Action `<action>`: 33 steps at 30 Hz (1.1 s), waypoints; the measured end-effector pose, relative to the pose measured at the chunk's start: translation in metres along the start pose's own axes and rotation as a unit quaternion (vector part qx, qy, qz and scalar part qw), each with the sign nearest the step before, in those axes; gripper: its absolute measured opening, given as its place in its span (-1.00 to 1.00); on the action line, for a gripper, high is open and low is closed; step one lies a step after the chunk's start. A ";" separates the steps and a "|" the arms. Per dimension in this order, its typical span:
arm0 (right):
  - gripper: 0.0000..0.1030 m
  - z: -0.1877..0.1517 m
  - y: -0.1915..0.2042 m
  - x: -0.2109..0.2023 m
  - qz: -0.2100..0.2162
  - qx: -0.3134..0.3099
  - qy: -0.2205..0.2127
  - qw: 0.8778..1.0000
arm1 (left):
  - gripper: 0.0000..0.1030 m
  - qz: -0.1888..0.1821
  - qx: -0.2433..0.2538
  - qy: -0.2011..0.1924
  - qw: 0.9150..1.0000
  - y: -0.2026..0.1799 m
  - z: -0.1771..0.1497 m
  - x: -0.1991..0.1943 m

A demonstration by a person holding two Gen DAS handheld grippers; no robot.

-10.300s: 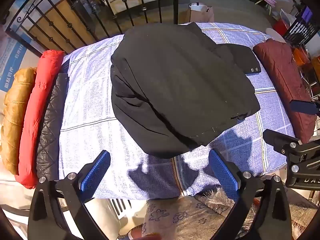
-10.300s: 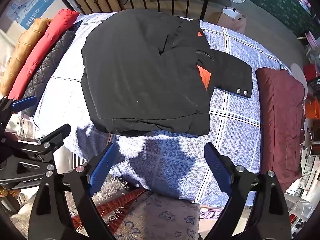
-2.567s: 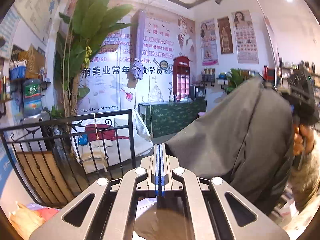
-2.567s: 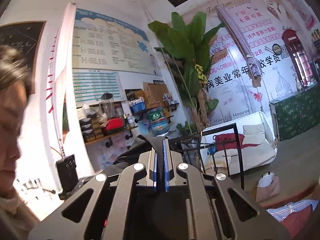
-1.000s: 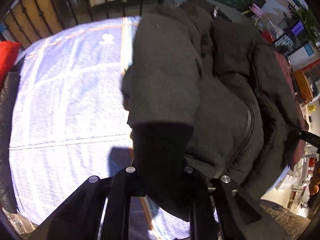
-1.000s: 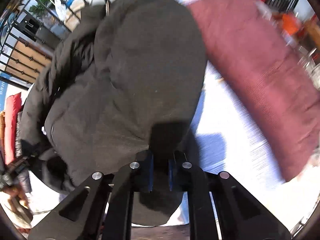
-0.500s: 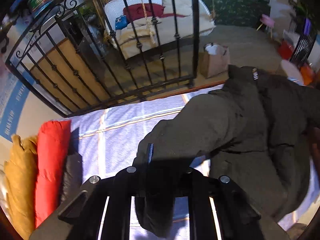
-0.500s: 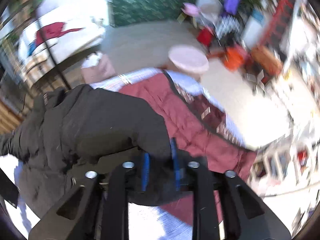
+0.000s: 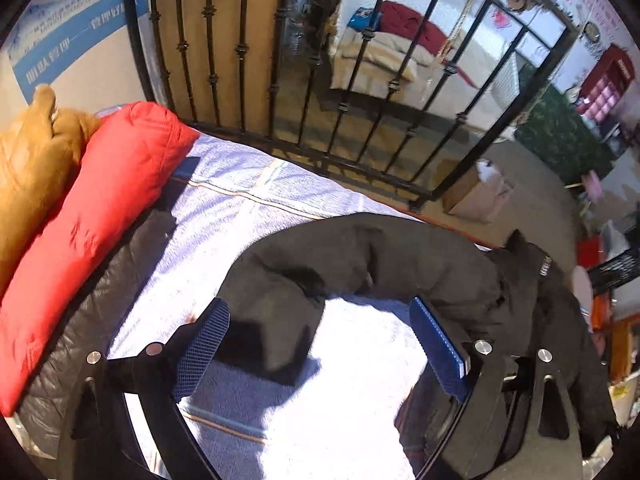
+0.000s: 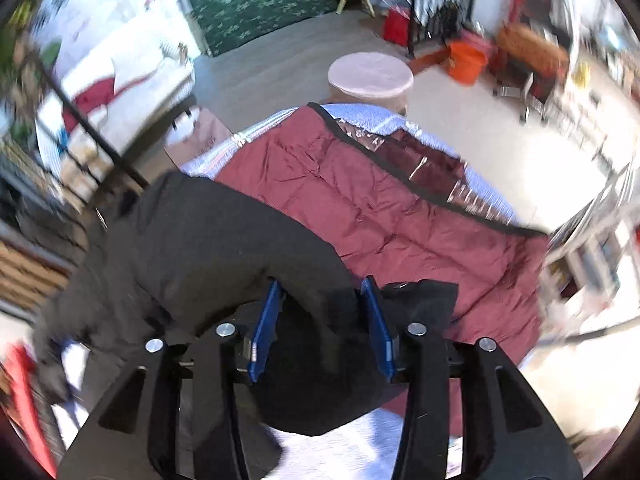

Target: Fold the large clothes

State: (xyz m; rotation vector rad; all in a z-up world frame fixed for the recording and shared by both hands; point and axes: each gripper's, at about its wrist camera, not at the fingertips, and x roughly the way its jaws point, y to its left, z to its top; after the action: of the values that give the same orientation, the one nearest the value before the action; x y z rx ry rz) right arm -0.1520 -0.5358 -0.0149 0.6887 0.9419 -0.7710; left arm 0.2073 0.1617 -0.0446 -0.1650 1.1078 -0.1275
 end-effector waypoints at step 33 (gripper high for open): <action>-0.59 -0.208 0.124 0.116 0.084 -0.203 0.229 0.948 | -0.23 -0.143 0.198 0.177 0.953 -0.170 -0.135 0.086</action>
State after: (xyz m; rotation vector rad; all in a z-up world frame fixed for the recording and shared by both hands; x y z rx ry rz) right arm -0.0985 -0.3339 -0.1837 0.5812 1.3956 -0.2462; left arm 0.1206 -0.0302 -0.1455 0.0631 1.3865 -0.6552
